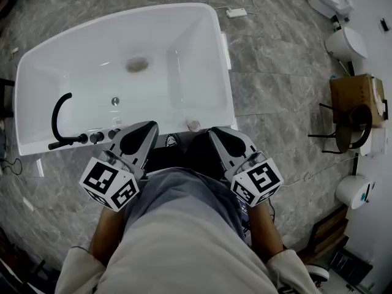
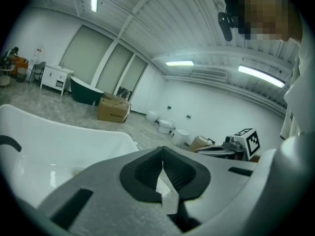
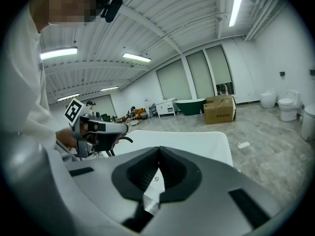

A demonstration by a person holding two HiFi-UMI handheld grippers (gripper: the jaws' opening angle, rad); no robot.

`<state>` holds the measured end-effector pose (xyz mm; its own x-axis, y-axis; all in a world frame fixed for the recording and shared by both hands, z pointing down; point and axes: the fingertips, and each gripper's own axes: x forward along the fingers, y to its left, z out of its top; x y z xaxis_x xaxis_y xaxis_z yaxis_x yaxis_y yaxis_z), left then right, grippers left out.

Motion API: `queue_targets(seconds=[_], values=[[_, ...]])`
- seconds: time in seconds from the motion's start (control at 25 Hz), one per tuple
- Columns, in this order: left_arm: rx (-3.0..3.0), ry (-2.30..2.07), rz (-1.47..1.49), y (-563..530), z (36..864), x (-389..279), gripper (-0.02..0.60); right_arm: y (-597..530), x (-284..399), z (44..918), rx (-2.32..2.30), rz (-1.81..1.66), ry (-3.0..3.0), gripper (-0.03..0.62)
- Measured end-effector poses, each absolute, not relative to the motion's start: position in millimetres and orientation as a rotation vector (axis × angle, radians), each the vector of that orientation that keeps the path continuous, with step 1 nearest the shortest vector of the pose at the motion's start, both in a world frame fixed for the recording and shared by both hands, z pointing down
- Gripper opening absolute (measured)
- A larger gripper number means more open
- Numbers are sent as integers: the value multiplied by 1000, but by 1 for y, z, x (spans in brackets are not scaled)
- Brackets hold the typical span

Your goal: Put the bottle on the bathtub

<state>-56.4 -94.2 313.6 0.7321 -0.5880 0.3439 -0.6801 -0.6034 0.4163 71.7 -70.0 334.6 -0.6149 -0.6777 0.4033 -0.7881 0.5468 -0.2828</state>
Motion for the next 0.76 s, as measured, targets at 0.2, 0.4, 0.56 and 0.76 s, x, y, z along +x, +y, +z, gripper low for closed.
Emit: queue_targets(seconds=[0.2,0.4,0.56,0.76], values=[[2386,-918,222,-88,314,-53,8,-66,68,328,1222,626,-2535,11],[2396,-896,224,-85,313,-49,8,-62,69,328,1238,656,-2535,11],[2400,-885,231,-83,313,-47,9,-60,72,328,1262,663,-2522,11],[2413,-866,235,-82,309,-41,9,-61,75,326,1275,658,-2510,11]])
